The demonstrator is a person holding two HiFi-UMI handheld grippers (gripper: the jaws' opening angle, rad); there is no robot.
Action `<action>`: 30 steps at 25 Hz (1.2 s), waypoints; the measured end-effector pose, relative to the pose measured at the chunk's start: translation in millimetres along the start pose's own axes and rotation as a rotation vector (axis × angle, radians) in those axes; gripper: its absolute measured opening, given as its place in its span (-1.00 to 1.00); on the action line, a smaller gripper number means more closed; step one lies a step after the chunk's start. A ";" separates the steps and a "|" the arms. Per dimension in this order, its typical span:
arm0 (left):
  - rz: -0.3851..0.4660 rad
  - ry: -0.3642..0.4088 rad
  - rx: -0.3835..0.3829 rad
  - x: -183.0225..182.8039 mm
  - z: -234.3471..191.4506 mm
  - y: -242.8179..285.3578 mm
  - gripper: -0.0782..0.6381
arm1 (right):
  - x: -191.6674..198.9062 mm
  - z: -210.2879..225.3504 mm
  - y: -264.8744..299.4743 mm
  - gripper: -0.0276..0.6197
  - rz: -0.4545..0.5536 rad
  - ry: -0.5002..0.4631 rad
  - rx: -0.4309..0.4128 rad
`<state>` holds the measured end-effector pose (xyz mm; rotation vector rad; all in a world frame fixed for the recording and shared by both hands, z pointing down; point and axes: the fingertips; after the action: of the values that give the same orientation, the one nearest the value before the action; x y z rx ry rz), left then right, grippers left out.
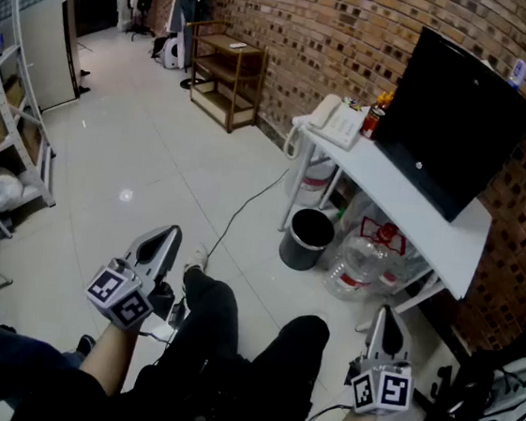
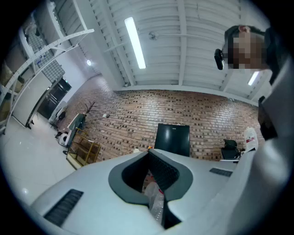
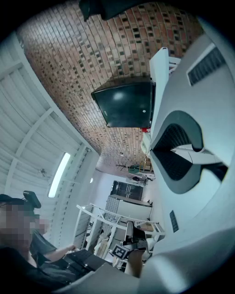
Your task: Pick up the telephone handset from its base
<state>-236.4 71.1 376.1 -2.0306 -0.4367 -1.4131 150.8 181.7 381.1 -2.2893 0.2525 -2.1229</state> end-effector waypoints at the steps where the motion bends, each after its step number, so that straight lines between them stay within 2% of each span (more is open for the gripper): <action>1: 0.005 0.001 0.019 -4.0 3.0 3.4 -0.78 | -3.4 0.1 1.7 -0.89 0.003 -0.005 0.005; 7: -0.005 0.083 0.073 -14.9 9.7 22.7 -0.78 | -16.0 7.5 15.1 -0.89 0.014 -0.020 0.031; 14: 0.001 0.061 0.102 -15.3 8.5 77.9 -0.77 | -15.9 23.4 59.7 -0.89 0.002 -0.019 0.020; 18: -0.001 0.083 0.103 -8.2 -8.2 116.8 -0.78 | -7.6 36.5 99.5 -0.89 -0.015 -0.022 0.010; 22: -0.017 0.073 0.099 3.7 -22.7 145.7 -0.78 | -2.1 47.4 133.3 -0.89 -0.010 -0.013 0.006; 30: -0.009 0.082 0.092 7.9 -47.3 203.6 -0.78 | -16.4 70.4 183.5 -0.89 0.016 -0.035 -0.017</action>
<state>-148.4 -113.9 333.7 -1.8931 -0.4673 -1.4497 199.0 -4.5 337.9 -2.3233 0.2892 -2.0789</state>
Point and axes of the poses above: the fingertips, and each gripper's own axes: y forward along the fingers, z to its right, x out of its underside, and after that the axes turned 2 degrees about z, right-handed
